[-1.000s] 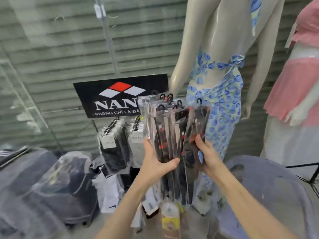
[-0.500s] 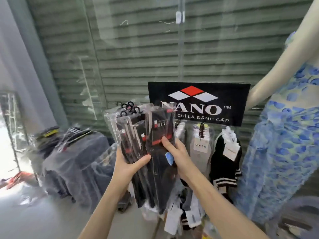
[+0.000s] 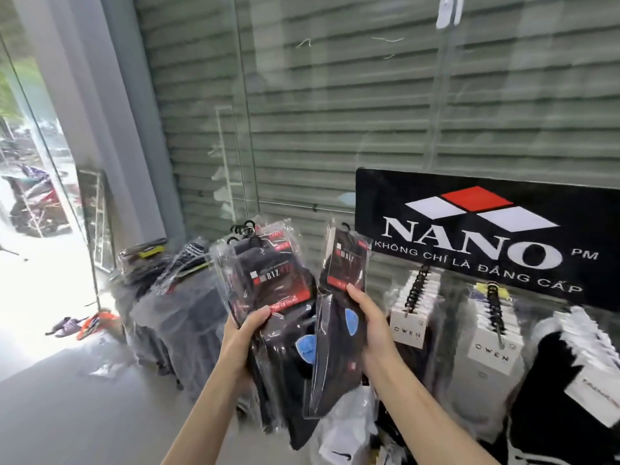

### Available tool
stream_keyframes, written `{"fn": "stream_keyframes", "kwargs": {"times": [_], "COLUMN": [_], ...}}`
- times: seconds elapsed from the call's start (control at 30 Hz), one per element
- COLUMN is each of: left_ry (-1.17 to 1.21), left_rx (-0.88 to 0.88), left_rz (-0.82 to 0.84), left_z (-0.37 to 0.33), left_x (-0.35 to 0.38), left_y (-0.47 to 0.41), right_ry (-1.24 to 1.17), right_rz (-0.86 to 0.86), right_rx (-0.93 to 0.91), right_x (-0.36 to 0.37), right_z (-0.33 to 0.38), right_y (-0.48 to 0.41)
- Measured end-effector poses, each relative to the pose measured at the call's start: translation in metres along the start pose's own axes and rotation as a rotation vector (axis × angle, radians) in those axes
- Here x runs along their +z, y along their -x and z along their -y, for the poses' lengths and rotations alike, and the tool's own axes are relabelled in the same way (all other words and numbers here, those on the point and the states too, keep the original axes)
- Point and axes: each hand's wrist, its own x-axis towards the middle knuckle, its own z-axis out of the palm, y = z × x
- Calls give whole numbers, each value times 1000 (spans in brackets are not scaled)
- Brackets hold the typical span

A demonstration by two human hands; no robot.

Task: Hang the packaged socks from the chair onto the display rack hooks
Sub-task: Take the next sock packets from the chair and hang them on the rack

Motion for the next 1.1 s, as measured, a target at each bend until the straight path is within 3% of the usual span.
{"fn": "stream_keyframes", "kwargs": {"times": [0.23, 0.6, 1.1], "left_ry": [236, 235, 230], "left_rx": [-94, -230, -292], "left_rz": [37, 189, 262], "left_z": [12, 18, 21], "left_x": [-33, -32, -7], "left_y": [-56, -166, -202], "right_ry": [-116, 91, 467], "right_rz": [-142, -822, -1178], "right_rx": [79, -196, -186], "right_x": [-75, -90, -88], "right_z": [-36, -65, -54], "right_y": [-25, -108, -157]}}
